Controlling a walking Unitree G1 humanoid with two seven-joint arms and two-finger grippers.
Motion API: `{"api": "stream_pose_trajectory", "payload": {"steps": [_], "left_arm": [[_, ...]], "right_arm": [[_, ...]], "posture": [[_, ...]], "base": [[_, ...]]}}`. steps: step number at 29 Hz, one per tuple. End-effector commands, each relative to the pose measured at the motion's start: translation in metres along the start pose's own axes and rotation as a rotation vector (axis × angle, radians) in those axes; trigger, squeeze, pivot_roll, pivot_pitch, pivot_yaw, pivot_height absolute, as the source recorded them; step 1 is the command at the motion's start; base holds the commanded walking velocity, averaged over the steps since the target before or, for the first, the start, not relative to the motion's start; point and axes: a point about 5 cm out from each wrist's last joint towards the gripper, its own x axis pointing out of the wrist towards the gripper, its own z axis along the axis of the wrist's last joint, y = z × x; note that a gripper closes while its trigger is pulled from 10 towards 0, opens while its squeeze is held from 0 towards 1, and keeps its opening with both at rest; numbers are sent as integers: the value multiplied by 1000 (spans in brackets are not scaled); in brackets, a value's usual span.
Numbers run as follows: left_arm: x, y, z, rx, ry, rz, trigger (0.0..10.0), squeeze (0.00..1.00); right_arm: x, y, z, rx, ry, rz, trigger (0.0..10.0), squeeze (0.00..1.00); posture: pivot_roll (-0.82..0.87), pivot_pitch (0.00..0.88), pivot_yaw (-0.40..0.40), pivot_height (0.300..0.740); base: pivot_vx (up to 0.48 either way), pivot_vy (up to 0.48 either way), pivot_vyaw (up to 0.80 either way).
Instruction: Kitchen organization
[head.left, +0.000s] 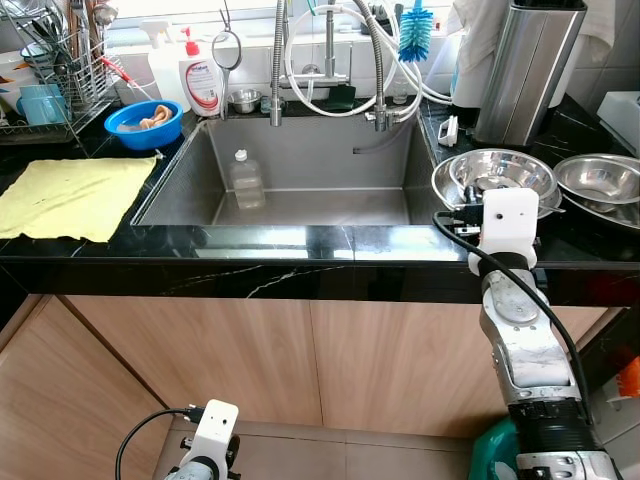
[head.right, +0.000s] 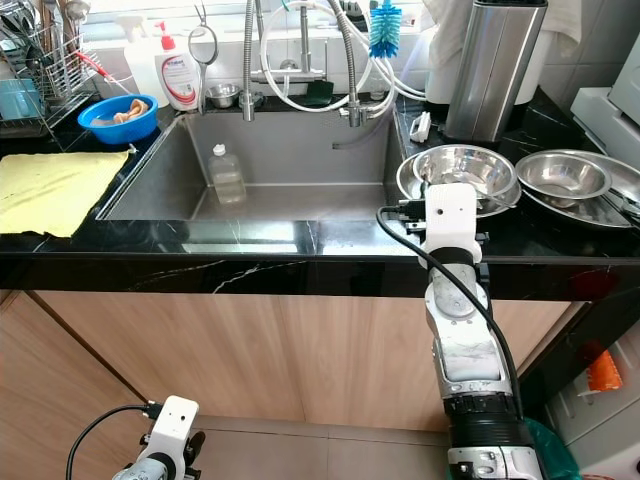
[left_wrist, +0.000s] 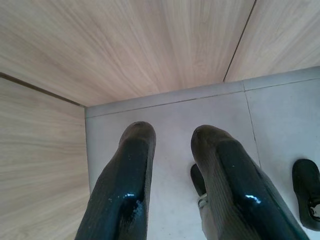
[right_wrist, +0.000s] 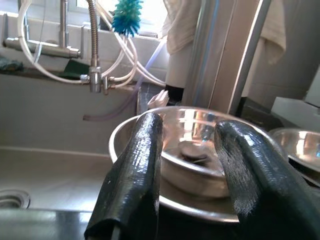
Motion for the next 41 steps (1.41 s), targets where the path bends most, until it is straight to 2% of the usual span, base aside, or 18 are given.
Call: {"api": "stream_pose_trajectory", "payload": {"steps": [1, 4, 5, 6, 17, 20, 31, 41], "left_arm": [[-1, 6, -6, -2, 24, 14, 10000, 0], [-1, 6, -7, -1, 31, 13, 10000, 0], [-1, 5, -7, -1, 32, 13, 10000, 0], [-1, 5, -7, -1, 35, 12, 10000, 0], [0, 3, -9, -2, 49, 7, 10000, 0], [0, 1, -3, -2, 24, 5, 10000, 0], [0, 5, -6, -4, 32, 11, 10000, 0], [-1, 5, -10, -3, 52, 12, 10000, 0]], "right_arm": [[3, -1, 8, 19, -24, -6, 10000, 1000], [1, -1, 11, 3, -38, -3, 10000, 1000], [0, -2, 11, -1, -38, -7, 10000, 353], [-2, -3, 10, -4, -37, -15, 10000, 0], [-9, -8, 8, -3, -32, -46, 10000, 0], [-14, -8, 8, 8, -30, -60, 10000, 0], [-17, 3, 8, 22, -18, -34, 10000, 0], [-20, -6, 6, 11, -10, -95, 10000, 0]], "posture": [[-74, 0, 72, 740], [-74, 0, 72, 740], [-74, 0, 72, 740], [-76, 0, 71, 740], [-80, 0, 69, 740], [-79, 0, 68, 740], [-77, 0, 69, 740], [-81, 0, 73, 740]], "base": [[0, 0, 0], [0, 0, 0], [0, 0, 0], [0, 0, 0], [0, 0, 0], [0, 0, 0], [0, 0, 0], [0, 0, 0]]}}
